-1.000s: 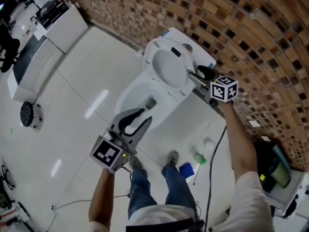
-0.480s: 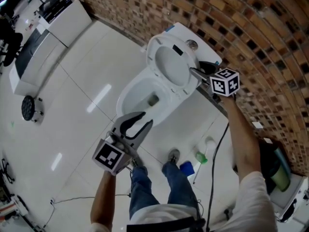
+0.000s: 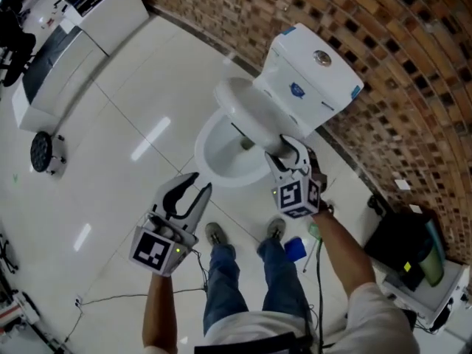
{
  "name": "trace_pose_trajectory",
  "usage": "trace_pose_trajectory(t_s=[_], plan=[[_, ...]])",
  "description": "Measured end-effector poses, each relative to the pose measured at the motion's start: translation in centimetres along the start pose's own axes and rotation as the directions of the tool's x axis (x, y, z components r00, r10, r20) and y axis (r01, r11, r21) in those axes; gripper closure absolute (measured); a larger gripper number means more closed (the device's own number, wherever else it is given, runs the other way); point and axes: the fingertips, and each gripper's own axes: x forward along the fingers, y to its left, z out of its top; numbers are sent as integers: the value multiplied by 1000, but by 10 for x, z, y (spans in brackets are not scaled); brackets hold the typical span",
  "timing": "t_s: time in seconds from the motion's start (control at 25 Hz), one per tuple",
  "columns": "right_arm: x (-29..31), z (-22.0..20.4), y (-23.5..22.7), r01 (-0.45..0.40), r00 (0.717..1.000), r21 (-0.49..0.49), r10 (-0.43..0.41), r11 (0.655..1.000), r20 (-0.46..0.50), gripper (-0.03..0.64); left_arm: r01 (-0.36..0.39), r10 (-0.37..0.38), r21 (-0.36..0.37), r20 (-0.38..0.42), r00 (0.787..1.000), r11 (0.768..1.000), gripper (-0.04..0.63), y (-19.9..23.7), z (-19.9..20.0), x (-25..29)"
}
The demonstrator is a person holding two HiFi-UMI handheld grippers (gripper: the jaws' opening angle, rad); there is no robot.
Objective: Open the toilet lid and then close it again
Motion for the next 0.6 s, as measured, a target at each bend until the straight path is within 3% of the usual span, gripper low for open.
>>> trace_pose_trajectory(t_s=[0.12, 0.32, 0.6], plan=[[14, -12, 73, 77, 996, -167, -85, 983, -40, 399, -22, 21, -12, -14, 1000, 1000, 479, 18, -24, -30], [47, -47, 172, 137, 980, -392, -182, 910, -78, 380, -81, 79, -58, -38, 996, 995, 479, 46, -67, -83], [107, -119, 253, 64, 971, -580, -186, 812, -153, 322, -155, 146, -97, -93, 985, 983, 479, 71, -138, -129]])
